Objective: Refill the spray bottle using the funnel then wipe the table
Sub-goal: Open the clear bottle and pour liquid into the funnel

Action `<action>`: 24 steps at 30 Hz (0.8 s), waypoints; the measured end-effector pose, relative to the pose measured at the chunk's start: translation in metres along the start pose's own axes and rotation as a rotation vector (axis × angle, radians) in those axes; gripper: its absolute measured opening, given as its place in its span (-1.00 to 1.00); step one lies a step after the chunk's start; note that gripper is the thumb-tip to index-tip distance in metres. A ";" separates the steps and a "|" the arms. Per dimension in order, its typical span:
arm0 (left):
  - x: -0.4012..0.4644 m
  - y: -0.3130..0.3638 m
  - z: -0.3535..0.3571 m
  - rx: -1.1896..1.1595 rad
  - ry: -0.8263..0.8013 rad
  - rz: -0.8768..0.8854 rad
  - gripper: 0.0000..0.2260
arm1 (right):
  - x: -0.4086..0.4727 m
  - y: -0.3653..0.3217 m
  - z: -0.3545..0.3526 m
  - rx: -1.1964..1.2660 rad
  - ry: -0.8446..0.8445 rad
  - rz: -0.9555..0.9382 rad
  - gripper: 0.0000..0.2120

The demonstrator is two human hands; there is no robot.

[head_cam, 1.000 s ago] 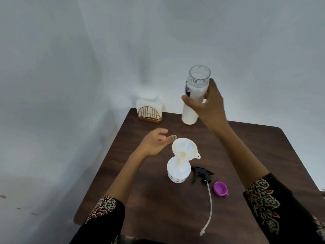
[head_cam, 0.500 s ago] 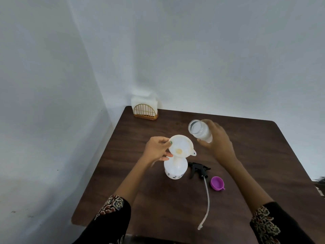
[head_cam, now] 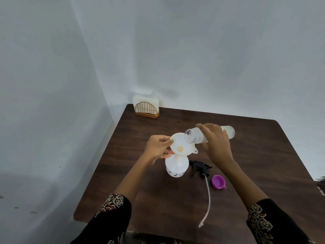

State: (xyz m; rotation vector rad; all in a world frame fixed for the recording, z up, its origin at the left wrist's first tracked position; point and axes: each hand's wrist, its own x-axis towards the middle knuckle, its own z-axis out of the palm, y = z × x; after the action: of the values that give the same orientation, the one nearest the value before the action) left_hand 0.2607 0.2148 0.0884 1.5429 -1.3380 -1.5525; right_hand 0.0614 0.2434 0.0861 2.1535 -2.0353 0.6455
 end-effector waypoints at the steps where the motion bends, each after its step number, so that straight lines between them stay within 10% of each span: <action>1: 0.000 0.000 0.000 -0.004 -0.001 -0.001 -0.80 | 0.001 -0.001 0.000 -0.013 0.003 -0.007 -0.48; 24: -0.001 -0.001 0.001 -0.057 -0.014 -0.012 -0.81 | 0.005 -0.001 0.005 -0.156 0.077 -0.057 -0.35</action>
State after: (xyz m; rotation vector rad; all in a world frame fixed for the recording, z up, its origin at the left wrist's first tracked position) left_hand 0.2604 0.2159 0.0877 1.5105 -1.2832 -1.5983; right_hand 0.0637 0.2375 0.0837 2.0581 -1.9102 0.5348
